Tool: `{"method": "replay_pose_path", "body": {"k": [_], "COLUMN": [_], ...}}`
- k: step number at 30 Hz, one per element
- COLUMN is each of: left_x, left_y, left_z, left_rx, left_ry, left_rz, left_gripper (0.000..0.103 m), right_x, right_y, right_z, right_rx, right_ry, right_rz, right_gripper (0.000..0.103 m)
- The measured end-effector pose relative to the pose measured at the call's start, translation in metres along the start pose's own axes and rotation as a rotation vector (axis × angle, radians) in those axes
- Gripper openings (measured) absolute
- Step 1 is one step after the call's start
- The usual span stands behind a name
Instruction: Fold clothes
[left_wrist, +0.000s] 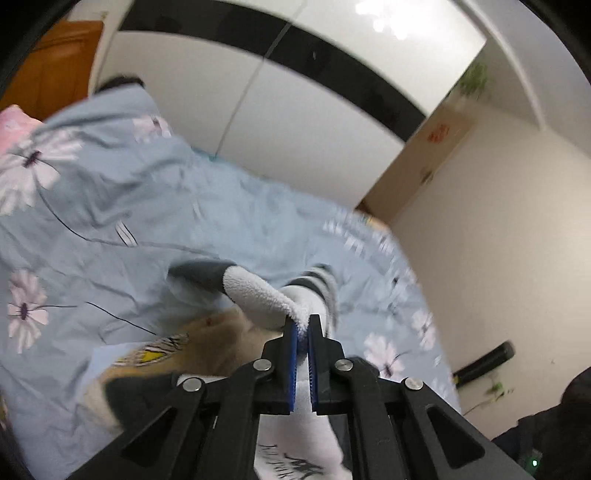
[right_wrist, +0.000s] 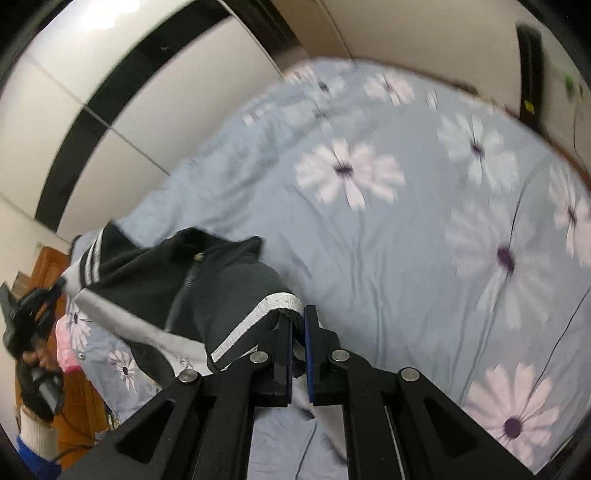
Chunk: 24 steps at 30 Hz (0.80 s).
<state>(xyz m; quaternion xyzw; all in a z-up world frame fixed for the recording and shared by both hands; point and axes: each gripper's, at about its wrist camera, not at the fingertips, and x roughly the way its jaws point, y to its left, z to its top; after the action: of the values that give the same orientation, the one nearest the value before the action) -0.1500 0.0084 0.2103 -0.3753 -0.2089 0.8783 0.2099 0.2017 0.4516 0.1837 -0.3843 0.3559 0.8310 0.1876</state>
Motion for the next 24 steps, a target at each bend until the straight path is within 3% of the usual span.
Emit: {"method": "replay_pose_path", "body": {"k": [9, 13, 17, 21, 24], "left_x": [-0.150, -0.230, -0.292, -0.326, -0.324], "left_y": [0.005, -0.022, -0.028, -0.020, -0.015], "left_z": [-0.040, -0.069, -0.111, -0.146, -0.154], "left_rx": [-0.059, -0.054, -0.109, -0.137, -0.121], "left_ry": [-0.125, -0.190, -0.224, -0.212, -0.192], "left_rz": [0.027, 0.064, 0.095, 0.152, 0.195], "left_gripper": [0.005, 0.005, 0.005, 0.005, 0.005], "right_x": [-0.114, -0.154, -0.190, -0.214, -0.204], "right_y": [0.031, 0.026, 0.008, -0.008, 0.000], "right_z": [0.015, 0.015, 0.005, 0.001, 0.005], "right_rx": [-0.101, -0.162, -0.199, -0.207, -0.235], "right_ry": [-0.181, -0.207, -0.208, -0.184, -0.158], "right_rz": [0.124, 0.198, 0.257, 0.313, 0.313], "right_gripper": [0.005, 0.005, 0.005, 0.005, 0.005]}}
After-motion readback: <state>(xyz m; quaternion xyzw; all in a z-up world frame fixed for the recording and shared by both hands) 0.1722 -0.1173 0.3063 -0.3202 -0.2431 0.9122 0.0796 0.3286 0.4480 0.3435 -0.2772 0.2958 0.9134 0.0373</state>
